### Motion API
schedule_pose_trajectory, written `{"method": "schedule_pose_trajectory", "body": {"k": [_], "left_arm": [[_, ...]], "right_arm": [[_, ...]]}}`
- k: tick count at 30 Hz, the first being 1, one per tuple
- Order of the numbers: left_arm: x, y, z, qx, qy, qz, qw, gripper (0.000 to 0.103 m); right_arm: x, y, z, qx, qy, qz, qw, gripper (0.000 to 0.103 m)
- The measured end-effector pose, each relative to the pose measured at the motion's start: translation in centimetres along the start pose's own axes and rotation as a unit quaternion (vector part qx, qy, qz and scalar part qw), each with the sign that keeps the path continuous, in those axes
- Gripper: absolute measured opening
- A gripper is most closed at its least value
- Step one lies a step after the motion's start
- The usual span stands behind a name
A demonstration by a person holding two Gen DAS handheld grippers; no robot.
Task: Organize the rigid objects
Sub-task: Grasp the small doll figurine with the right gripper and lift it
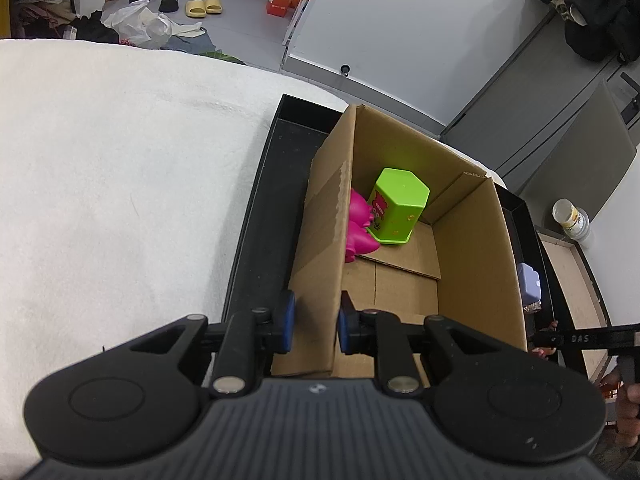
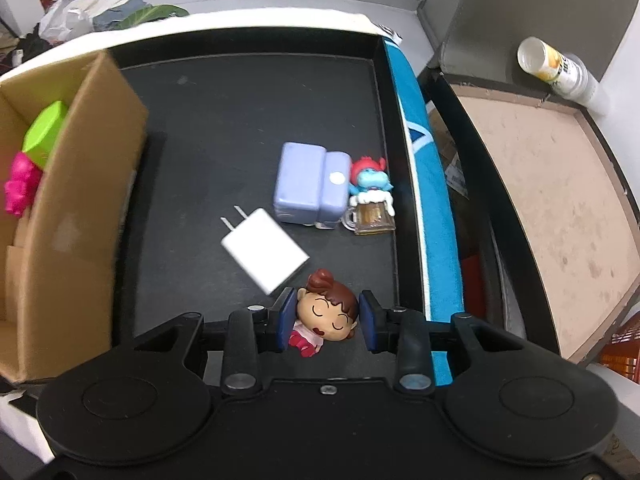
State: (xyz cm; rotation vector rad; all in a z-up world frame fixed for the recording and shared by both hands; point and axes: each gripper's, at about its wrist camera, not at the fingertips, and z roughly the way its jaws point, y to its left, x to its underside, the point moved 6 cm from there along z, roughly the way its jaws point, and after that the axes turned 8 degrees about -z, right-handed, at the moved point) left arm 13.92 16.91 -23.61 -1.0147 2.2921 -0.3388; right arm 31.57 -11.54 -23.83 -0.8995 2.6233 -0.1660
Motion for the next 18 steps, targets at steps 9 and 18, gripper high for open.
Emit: {"method": "schedule_pose_trajectory", "body": {"k": [9,18], "left_arm": [[0.0,-0.1,-0.1,0.0,-0.001,0.0,1.0,0.02],[0.0,0.0,-0.1,0.001,0.001,-0.001,1.0,0.02]], "right_arm": [[-1.0,1.3,-2.9,-0.014,-0.029,-0.016,0.999,0.033],[-2.6,3.0,-6.0,-0.024,-0.062,-0.035,0.997,0.033]]}}
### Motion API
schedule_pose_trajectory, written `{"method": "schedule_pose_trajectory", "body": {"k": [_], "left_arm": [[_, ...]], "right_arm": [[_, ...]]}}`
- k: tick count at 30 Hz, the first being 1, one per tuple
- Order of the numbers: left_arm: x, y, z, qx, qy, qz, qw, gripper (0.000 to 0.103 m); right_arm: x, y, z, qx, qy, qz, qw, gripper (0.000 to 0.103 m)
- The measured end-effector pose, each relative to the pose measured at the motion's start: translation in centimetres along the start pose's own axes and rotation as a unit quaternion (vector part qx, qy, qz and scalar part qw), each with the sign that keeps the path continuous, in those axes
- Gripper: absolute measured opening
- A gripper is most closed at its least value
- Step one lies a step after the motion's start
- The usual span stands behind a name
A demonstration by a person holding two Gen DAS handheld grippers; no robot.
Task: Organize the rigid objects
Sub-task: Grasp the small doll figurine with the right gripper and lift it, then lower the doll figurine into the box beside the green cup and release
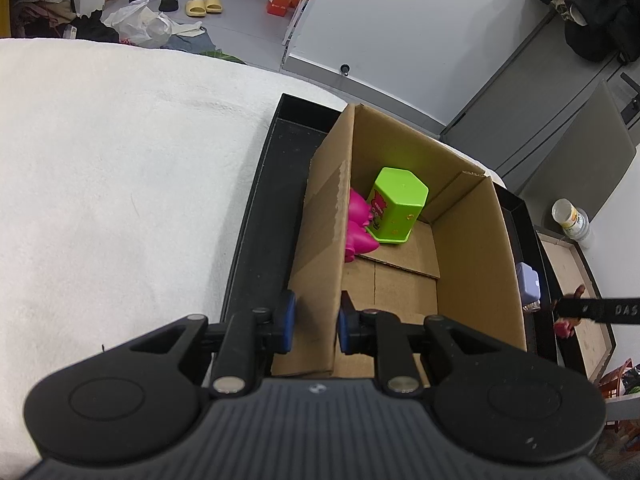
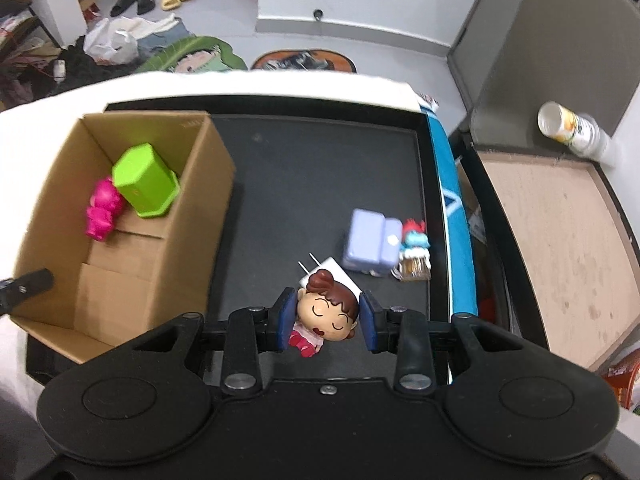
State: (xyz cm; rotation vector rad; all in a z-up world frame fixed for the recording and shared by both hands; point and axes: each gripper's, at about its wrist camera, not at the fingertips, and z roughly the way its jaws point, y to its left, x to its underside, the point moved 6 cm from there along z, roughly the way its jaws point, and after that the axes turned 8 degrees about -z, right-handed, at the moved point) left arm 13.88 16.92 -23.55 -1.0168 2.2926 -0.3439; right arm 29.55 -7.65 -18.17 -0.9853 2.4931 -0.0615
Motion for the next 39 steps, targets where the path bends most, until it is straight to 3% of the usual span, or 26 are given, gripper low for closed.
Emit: {"method": "schedule_pose_trajectory", "body": {"k": [24,39], "left_arm": [[0.1,-0.1,0.1,0.008,0.007,-0.002,0.9999,0.02],[0.1,-0.1,0.2,0.011,0.01,-0.007,0.9999,0.021]], "right_arm": [[-4.3,4.9,-3.1,-0.009,-0.038,-0.052,0.998,0.033],[-5.9,8.5,-2.7,-0.003,-0.037,-0.085,0.996,0.033]]}}
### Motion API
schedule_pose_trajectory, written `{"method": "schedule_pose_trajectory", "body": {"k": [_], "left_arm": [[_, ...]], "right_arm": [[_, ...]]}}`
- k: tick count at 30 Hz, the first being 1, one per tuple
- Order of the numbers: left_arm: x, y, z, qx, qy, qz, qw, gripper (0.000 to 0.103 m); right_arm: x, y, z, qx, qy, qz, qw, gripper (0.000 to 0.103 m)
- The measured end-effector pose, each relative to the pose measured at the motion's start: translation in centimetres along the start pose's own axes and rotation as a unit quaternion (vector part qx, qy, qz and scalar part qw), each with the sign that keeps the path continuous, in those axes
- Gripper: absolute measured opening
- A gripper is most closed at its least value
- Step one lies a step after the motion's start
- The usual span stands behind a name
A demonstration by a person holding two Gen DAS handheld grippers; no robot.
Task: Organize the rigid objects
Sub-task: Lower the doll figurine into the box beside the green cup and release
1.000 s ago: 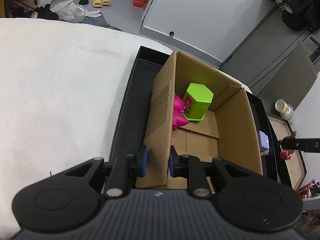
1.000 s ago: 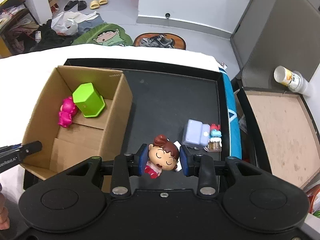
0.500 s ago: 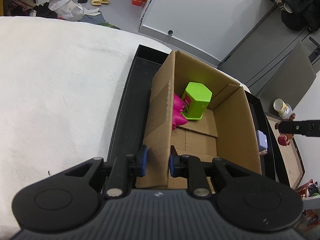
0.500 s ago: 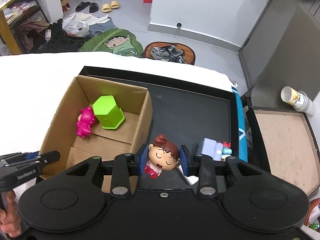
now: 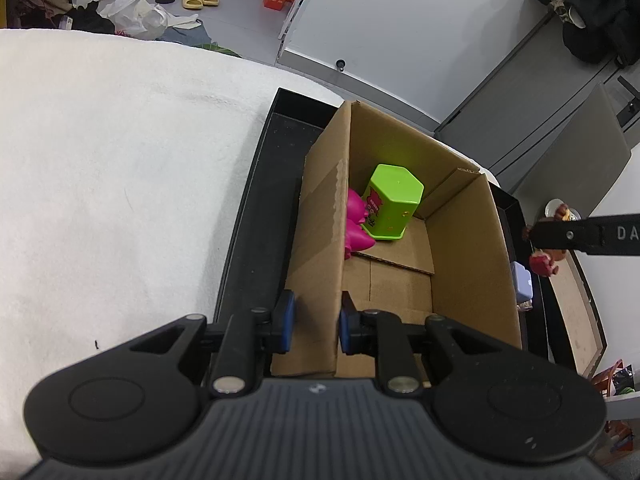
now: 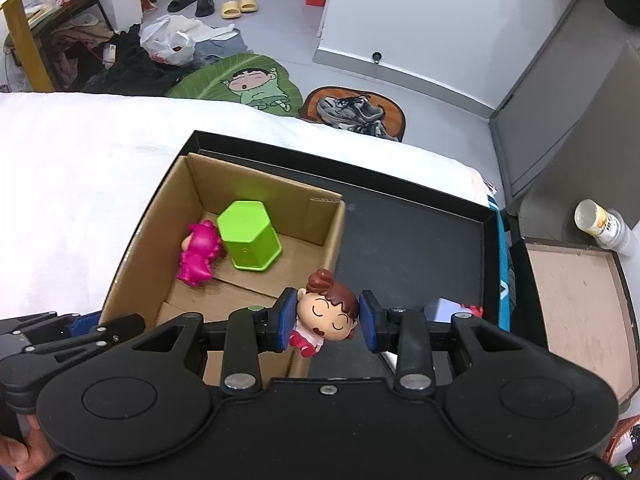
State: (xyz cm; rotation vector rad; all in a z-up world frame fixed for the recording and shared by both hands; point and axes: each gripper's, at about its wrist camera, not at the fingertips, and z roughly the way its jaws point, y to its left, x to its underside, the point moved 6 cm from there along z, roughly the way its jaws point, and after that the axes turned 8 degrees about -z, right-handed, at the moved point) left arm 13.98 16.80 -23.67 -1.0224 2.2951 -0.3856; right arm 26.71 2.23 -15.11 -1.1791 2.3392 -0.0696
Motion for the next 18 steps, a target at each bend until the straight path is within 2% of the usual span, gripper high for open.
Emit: {"method": "schedule_pose_trajectory", "body": {"k": [18], "left_arm": [[-0.1,0.3,-0.1,0.009,0.004,-0.007,0.9999,0.021]], "right_arm": [[-1.5,3.3,3.6,0.004,0.019,-0.029,0.999,0.034]]}}
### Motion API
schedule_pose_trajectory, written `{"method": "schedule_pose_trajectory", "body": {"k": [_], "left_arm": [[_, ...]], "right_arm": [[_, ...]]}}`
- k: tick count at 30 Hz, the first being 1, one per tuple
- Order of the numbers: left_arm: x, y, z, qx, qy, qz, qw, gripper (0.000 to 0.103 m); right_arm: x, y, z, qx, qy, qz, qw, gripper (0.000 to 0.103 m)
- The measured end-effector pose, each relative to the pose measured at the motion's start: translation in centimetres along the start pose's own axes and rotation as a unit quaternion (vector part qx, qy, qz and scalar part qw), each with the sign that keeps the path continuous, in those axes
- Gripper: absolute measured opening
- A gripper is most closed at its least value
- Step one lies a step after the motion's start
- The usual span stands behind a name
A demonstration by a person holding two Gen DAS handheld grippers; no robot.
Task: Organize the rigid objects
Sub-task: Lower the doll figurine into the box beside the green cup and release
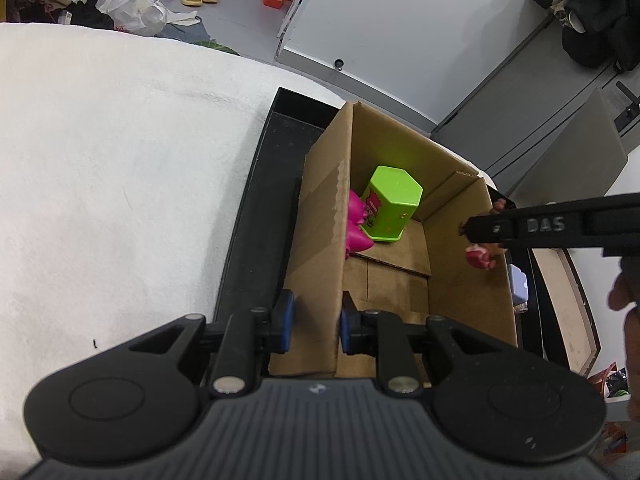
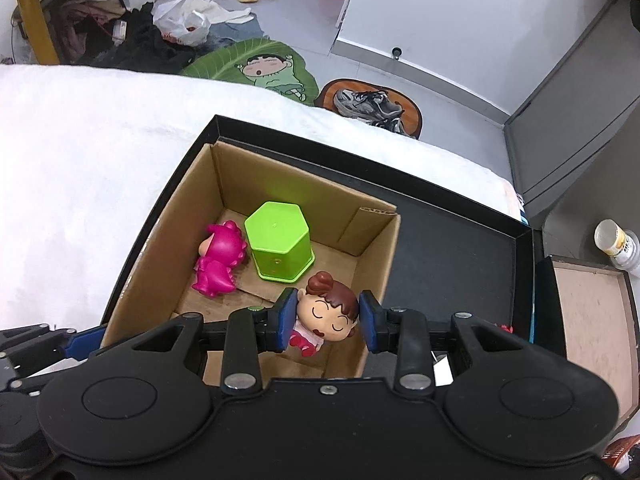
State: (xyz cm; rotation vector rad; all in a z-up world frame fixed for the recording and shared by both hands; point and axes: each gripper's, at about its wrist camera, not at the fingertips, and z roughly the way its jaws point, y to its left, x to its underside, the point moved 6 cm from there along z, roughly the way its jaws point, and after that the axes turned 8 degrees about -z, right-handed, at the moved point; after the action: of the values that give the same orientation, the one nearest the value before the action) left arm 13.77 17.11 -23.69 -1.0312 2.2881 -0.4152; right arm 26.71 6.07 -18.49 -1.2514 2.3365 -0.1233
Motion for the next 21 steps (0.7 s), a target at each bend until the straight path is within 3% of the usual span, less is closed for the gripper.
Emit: {"method": "schedule_pose_trajectory", "body": {"k": [11,19,21], "left_arm": [[-0.1,0.1,0.0,0.002,0.001,-0.003,1.0,0.022],[-0.1,0.1,0.0,0.002,0.001,-0.002,1.0,0.022],[-0.1,0.1,0.0,0.002,0.001,-0.003,1.0,0.022]], "right_arm": [[0.3,1.7,1.7,0.023,0.005,-0.044,0.999,0.034],[-0.1,2.2,2.0,0.074,-0.015,-0.089,0.993,0.034],[-0.2,2.2,1.8,0.087,-0.023,-0.093,0.992,0.038]]}}
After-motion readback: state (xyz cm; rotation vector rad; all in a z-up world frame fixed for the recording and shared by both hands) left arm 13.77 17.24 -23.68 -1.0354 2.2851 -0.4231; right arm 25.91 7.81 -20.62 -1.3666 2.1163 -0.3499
